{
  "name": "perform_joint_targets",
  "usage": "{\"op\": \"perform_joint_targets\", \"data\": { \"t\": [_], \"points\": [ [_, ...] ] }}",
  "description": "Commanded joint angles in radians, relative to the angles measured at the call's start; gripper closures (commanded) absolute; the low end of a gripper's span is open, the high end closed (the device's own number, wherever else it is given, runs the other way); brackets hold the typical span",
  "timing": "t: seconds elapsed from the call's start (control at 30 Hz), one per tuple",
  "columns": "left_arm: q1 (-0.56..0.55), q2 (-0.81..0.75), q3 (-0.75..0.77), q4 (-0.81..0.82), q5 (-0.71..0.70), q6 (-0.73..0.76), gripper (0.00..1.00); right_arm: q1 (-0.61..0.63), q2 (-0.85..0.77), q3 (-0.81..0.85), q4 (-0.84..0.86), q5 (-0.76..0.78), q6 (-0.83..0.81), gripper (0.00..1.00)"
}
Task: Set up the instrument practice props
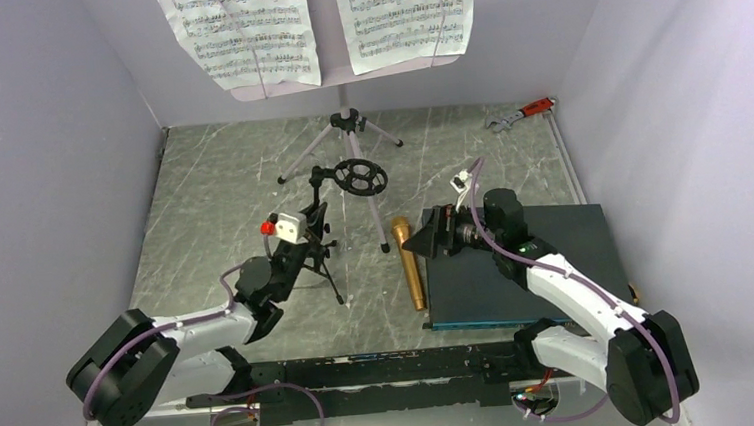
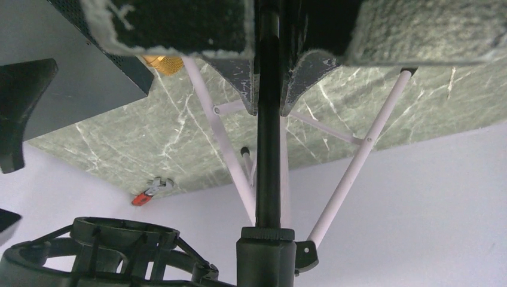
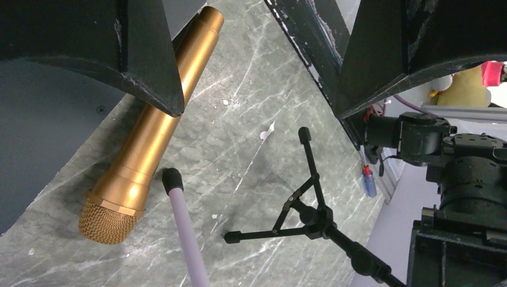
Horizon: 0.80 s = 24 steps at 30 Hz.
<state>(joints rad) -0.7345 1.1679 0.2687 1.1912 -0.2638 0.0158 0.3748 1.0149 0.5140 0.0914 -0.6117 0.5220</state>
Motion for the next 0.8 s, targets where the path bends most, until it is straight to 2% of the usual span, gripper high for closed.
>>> {"op": "perform_joint_targets", "data": {
  "t": [0.0,0.1,0.23,0.4,0.53,0.7,0.77],
  "points": [
    [-0.018,0.015,-0.056,0.262,0.047,0.046,0.97,-0.003,0.022,0.039,0.007,-0.006,-0.051,0.0],
    [-0.021,-0.013,-0.095,0.24,0.076,0.039,0.97,-0.002,0.044,0.042,0.002,-0.012,-0.07,0.01],
    [-0.025,-0.124,-0.125,0.093,0.087,0.01,0.97,-0.001,0.066,0.048,-0.009,0.004,-0.09,0.01],
    [-0.027,-0.288,-0.157,-0.114,0.014,-0.066,0.96,0.015,0.091,0.058,-0.025,0.029,-0.105,0.01],
    [-0.029,-0.39,-0.175,-0.209,-0.066,-0.145,0.97,0.04,0.131,0.063,-0.017,0.046,-0.106,0.01],
    [-0.029,-0.412,-0.179,-0.274,-0.065,-0.169,0.97,0.104,0.181,0.09,-0.032,0.117,-0.128,0.01],
    [-0.029,-0.4,-0.193,-0.256,-0.056,-0.171,0.92,0.13,0.189,0.106,-0.055,0.16,-0.141,0.01]
  ]
}}
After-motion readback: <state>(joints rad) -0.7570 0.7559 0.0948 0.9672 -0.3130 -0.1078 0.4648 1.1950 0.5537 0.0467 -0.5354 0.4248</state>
